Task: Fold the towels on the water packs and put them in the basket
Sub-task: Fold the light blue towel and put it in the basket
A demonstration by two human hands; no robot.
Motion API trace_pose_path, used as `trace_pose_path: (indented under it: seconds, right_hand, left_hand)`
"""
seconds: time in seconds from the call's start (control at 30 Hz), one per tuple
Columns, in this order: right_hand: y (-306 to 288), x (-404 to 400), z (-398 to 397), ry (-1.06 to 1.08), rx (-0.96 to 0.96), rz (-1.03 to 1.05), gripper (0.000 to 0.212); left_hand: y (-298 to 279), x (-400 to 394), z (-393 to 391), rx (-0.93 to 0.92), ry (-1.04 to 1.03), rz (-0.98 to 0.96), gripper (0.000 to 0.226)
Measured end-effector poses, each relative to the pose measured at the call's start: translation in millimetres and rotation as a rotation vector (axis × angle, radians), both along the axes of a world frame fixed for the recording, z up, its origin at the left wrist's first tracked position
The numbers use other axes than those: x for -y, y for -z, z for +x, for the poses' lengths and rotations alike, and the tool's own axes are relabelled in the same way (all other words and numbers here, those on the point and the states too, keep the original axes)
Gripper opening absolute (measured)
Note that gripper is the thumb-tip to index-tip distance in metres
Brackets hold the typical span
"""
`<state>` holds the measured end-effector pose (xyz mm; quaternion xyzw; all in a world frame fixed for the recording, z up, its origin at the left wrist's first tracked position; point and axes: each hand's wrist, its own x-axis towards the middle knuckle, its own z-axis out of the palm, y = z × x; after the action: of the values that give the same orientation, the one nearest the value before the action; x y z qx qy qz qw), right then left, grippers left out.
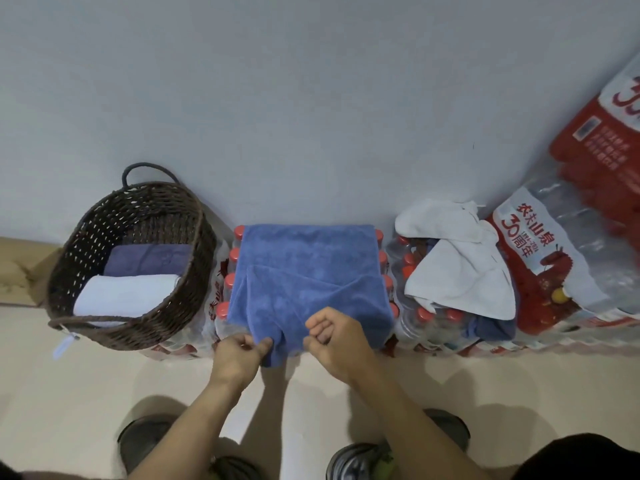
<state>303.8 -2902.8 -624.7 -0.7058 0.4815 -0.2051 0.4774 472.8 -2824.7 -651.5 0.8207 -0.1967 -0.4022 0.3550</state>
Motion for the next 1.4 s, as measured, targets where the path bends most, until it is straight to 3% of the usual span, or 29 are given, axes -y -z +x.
trace_pose_path:
  seconds: [0.1, 0.17, 0.3, 0.37, 0.47, 0.53, 0.57, 0.63, 0.73, 0.9, 1.0, 1.17, 1.23, 1.4]
  right_hand:
    - [-12.0, -0.6, 2.2, -0.216, -0.031, 0.185, 0.037]
    - [-26.3, 1.5, 7.3, -0.316, -0.100, 0.176, 0.046]
    - [-67.3, 18.3, 18.4, -0.318, -0.058, 0.102, 0.020]
    - [-96.8, 34.3, 17.5, -0.373, -0.110, 0.030, 0.014]
    - [-144.8, 58.1, 15.2, -0.457, -0.202, -0.122, 0.033]
    - [-175.4, 70.0, 17.7, -0.479, -0.196, -0.148, 0.035]
    - [-188.8, 74.4, 19.6, -0.485, -0.170, -0.142, 0.036]
    - [-211.5, 79.6, 23.7, -0.492, -0.102, -0.128, 0.040]
    - [-230.8, 82.2, 28.9, -0.483, 0.017, -0.072, 0.047]
    - [-224.2, 83.6, 25.3, -0.339, 0.225, 0.130, 0.042]
    - [-216.4, 92.7, 14.0, -0.389, 0.134, 0.118, 0.051]
    - [-212.7, 106.0, -7.1, -0.544, -0.105, 0.118, 0.024]
    - [-211.2, 111.3, -15.5, -0.560, -0.190, 0.150, 0.031]
    - [-207.0, 119.0, -24.6, -0.482, -0.113, 0.236, 0.040]
  left_hand:
    - [-30.7, 3.5, 0.0, -0.158, 0.077, -0.041, 0.027]
    - [-57.3, 10.0, 1.9, -0.267, 0.050, -0.095, 0.030]
    - [-118.0, 21.9, 8.1, -0.465, 0.062, -0.133, 0.020]
    - [-147.5, 26.8, 17.2, -0.365, 0.191, -0.062, 0.024]
    - [-189.1, 36.7, 33.0, 0.064, 0.446, 0.007, 0.034]
    - [-213.0, 44.4, 40.8, 0.418, 0.614, -0.098, 0.036]
    - [-224.8, 48.1, 40.6, 0.474, 0.683, -0.190, 0.043]
    - [-244.0, 57.2, 36.8, 0.393, 0.768, -0.360, 0.053]
    - [-257.2, 72.3, 30.5, 0.229, 0.764, -0.499, 0.036]
    - [-254.1, 89.0, 33.1, 0.289, 0.713, -0.565, 0.021]
    - [-251.7, 95.1, 35.9, 0.228, 0.623, -0.633, 0.021]
    - [-249.5, 104.7, 44.9, 0.262, 0.459, -0.694, 0.025]
    - [-250.8, 109.0, 51.2, 0.273, 0.382, -0.711, 0.028]
    - [-243.3, 112.2, 60.5, 0.324, 0.409, -0.680, 0.032]
